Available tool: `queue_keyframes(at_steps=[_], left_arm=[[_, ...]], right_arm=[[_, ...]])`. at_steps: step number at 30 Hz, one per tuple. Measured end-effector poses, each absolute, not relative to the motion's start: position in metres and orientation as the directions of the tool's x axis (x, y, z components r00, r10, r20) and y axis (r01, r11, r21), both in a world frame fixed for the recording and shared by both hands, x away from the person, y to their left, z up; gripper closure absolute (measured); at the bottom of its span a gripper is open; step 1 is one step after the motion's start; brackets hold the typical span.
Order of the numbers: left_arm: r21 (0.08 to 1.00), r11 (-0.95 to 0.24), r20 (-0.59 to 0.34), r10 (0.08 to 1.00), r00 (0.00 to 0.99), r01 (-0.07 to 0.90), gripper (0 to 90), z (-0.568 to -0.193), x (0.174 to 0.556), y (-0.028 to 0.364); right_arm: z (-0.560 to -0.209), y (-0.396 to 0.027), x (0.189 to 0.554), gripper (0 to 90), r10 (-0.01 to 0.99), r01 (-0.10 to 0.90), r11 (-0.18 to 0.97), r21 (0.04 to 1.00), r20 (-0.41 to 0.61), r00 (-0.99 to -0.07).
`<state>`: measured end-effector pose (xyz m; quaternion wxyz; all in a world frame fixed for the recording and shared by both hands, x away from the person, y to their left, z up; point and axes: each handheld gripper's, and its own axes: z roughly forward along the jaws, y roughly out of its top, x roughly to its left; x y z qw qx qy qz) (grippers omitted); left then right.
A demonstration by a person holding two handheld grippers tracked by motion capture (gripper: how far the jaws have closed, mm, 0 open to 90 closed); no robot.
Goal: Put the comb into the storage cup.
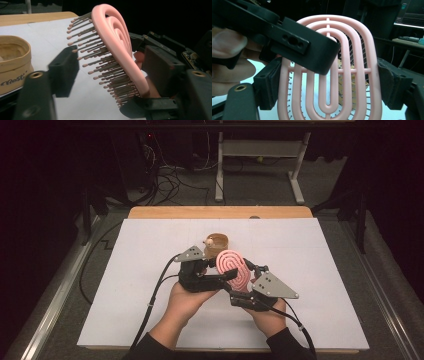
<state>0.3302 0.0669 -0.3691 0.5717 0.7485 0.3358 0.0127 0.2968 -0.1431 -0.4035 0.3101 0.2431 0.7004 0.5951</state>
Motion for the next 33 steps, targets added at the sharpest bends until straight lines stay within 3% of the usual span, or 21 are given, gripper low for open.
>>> queue_keyframes(at_steps=[9,33], left_arm=[[0.859,-0.12,-0.373,0.517,0.771,0.497,43.9,-0.3679,0.3301,0.0678],[0.849,-0.094,-0.412,0.498,0.763,0.52,56.4,-0.3662,0.3302,0.0684]], right_arm=[[-0.4055,-0.1422,0.2973,20.1,0.713,-0.031,0.19,0.981,-0.16,-0.683],[-0.4053,-0.1393,0.2942,20.1,0.712,-0.074,0.211,0.975,-0.205,-0.672]])
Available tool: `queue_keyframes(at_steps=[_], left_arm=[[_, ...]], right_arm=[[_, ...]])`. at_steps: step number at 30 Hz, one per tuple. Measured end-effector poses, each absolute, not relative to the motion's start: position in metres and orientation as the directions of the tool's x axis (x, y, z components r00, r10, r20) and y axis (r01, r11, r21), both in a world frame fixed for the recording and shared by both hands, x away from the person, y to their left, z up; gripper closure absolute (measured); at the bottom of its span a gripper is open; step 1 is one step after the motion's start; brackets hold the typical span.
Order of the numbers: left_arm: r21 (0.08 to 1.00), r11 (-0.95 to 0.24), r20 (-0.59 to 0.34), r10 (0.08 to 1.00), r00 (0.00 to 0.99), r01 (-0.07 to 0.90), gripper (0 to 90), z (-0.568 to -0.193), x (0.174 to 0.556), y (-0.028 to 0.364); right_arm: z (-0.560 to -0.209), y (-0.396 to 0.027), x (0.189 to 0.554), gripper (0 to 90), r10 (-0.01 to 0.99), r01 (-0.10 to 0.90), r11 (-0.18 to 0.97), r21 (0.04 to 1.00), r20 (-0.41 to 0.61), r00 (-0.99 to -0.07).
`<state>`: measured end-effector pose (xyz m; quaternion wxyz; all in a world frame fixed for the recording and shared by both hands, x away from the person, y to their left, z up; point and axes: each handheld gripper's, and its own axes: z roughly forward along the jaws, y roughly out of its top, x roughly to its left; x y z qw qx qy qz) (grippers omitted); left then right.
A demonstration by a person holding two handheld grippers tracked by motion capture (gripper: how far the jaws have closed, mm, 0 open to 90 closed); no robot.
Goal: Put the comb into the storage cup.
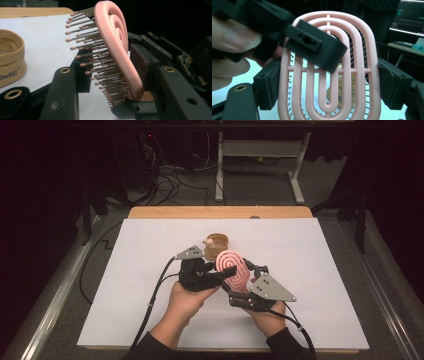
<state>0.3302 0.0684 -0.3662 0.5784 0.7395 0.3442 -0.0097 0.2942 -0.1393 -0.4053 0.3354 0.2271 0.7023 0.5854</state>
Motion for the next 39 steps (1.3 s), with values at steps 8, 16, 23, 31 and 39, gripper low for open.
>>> queue_keyframes(at_steps=[8,16,23,31,39], left_arm=[[0.848,-0.092,-0.416,0.494,0.764,0.521,58.6,-0.3655,0.3291,0.068],[0.855,-0.096,-0.403,0.499,0.767,0.51,60.9,-0.3644,0.3273,0.0665],[0.867,-0.102,-0.374,0.512,0.773,0.487,62.2,-0.3633,0.3249,0.0645],[0.872,-0.103,-0.363,0.519,0.774,0.478,62.3,-0.3615,0.3246,0.0638],[0.877,-0.108,-0.352,0.519,0.779,0.469,62.5,-0.3604,0.3237,0.0642]], right_arm=[[-0.4044,-0.1381,0.2926,20.0,0.719,-0.09,0.227,0.97,-0.229,-0.656],[-0.4054,-0.1363,0.2918,19.8,0.732,-0.103,0.239,0.966,-0.249,-0.634],[-0.4055,-0.1361,0.2927,19.7,0.736,-0.083,0.234,0.969,-0.232,-0.636],[-0.4043,-0.1372,0.2939,19.6,0.733,-0.07,0.226,0.972,-0.217,-0.645],[-0.4036,-0.1374,0.2968,17.3,0.712,-0.038,0.213,0.976,-0.182,-0.678]])
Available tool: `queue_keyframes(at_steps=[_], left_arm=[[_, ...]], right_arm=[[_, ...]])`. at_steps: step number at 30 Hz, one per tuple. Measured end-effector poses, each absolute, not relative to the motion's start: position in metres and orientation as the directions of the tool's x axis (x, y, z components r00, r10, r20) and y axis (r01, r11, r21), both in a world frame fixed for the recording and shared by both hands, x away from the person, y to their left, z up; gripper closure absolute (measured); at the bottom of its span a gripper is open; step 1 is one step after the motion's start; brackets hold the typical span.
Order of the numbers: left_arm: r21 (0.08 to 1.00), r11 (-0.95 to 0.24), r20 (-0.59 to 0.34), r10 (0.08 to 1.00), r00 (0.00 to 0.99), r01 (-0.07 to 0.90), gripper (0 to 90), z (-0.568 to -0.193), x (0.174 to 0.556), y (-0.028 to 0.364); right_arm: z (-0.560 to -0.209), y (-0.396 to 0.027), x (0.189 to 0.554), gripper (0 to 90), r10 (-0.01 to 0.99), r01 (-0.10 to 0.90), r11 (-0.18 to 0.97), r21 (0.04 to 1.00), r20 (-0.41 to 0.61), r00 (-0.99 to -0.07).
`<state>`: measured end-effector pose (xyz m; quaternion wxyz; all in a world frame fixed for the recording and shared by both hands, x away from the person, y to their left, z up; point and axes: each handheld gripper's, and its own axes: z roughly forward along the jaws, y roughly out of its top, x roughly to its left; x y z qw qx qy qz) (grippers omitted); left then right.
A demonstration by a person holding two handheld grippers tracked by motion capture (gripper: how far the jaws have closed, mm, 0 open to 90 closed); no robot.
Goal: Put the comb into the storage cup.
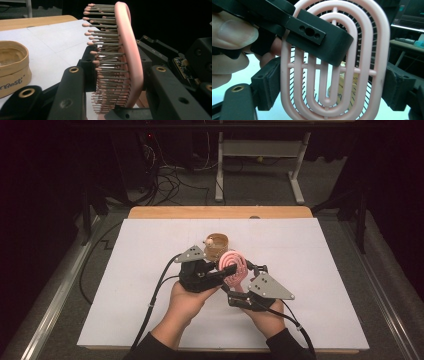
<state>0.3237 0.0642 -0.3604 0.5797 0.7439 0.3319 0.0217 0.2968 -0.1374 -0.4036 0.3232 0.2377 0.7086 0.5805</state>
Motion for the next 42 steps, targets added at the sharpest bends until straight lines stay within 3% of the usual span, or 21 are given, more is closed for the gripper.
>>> queue_keyframes(at_steps=[27,42], left_arm=[[0.903,-0.114,-0.286,0.56,0.777,0.415,63.0,-0.347,0.323,0.078],[0.916,-0.109,-0.238,0.626,0.743,0.385,63.0,-0.344,0.323,0.104]], right_arm=[[-0.408,-0.136,0.301,0.4,0.696,0.027,0.199,0.98,-0.122,-0.708],[-0.412,-0.147,0.305,0.2,0.696,0.089,0.167,0.982,-0.054,-0.716]])
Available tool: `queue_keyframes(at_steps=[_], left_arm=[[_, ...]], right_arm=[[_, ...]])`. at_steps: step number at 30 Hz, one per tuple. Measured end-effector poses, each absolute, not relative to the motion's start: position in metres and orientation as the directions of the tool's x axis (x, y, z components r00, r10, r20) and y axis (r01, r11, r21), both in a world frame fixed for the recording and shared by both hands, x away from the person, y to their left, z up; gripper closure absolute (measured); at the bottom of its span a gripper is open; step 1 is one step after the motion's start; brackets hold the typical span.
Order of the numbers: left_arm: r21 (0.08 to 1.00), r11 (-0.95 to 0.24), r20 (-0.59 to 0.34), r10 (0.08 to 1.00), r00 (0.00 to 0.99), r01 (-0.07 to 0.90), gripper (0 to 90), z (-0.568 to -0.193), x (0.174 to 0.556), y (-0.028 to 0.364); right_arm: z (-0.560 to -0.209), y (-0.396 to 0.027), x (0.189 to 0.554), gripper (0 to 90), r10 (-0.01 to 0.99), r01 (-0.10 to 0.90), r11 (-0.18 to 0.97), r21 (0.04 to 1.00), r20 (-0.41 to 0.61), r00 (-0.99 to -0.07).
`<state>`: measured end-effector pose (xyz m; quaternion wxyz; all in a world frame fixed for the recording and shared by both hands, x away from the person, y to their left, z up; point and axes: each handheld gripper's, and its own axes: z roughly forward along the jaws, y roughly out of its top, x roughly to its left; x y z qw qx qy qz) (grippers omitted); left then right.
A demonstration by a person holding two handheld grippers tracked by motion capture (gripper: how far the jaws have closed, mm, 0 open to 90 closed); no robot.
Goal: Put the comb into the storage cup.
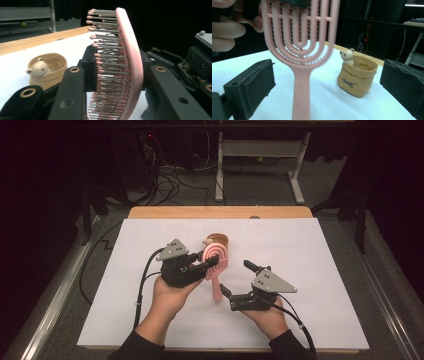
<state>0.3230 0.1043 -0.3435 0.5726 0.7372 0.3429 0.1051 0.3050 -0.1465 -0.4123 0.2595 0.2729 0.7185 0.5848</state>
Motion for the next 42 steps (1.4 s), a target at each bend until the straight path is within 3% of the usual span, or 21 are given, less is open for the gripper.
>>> queue_keyframes(at_steps=[18,42], left_arm=[[0.924,-0.084,-0.218,0.688,0.692,0.374,63.0,-0.344,0.323,0.146],[0.929,-0.06,-0.212,0.722,0.658,0.365,63.0,-0.347,0.322,0.172]], right_arm=[[-0.428,-0.184,0.308,0.2,0.749,0.151,0.17,0.974,-0.028,-0.662],[-0.445,-0.242,0.292,0.3,0.811,0.183,0.158,0.97,-0.022,-0.585]])
